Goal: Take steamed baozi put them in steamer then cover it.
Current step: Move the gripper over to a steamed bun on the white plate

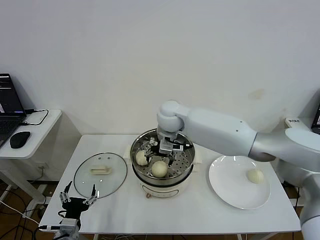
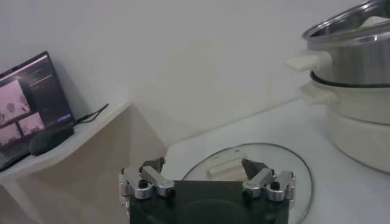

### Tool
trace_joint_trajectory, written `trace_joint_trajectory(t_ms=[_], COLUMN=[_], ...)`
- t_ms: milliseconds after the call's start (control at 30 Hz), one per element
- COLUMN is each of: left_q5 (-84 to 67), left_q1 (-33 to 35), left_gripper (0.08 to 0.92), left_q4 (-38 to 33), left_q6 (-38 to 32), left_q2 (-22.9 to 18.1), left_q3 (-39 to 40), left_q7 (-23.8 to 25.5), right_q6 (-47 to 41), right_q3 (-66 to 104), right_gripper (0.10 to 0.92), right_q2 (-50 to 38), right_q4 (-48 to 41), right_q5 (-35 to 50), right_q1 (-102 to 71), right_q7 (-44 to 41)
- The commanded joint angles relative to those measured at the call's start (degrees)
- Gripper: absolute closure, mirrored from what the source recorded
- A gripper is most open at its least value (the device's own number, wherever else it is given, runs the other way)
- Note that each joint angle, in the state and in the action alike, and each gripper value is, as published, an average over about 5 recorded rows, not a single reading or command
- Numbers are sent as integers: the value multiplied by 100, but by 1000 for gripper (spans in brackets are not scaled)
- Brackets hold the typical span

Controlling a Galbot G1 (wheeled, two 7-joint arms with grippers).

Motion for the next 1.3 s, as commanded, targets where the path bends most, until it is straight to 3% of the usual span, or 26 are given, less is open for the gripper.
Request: trace_joint_trajectory(t_ms=[33,200,333,433,767,1067,1300], left_q5=[-69,-184,-202,-210,-229,-188,-159], left_q1=[-19,-76,-103,-81,28,129,183], left_gripper=[177,177,177,177,177,177,177], left_q4=[-11,-49,-93,-133,-172,-144,-110], left_q6=[57,160,226,254,317,322,317], left_q2=[37,99,105,114,148,117,92], left_q3=[10,63,125,169,180,158,134], left_q7=[88,174,235,264,255,234,237], right_q6=[-1449,-3186,-4247,-4536,-4600,-4044,-3726], right_q3=[32,91,264,375,1357,2314,2603], right_gripper=[203,203,203,203,203,203,203], right_q2=[-1289,-2196,-2915,-3346,-3928,-3691,-3337], right_q4=[271,249,225,125,-171,-676,-1023], right_q5=[1739,2633,2596,2391,1156,-60,-355], right_q1=[921,1040,781,473,-1062,-2387,-2769], right_q7=[339,226,57,30,-84,154,245])
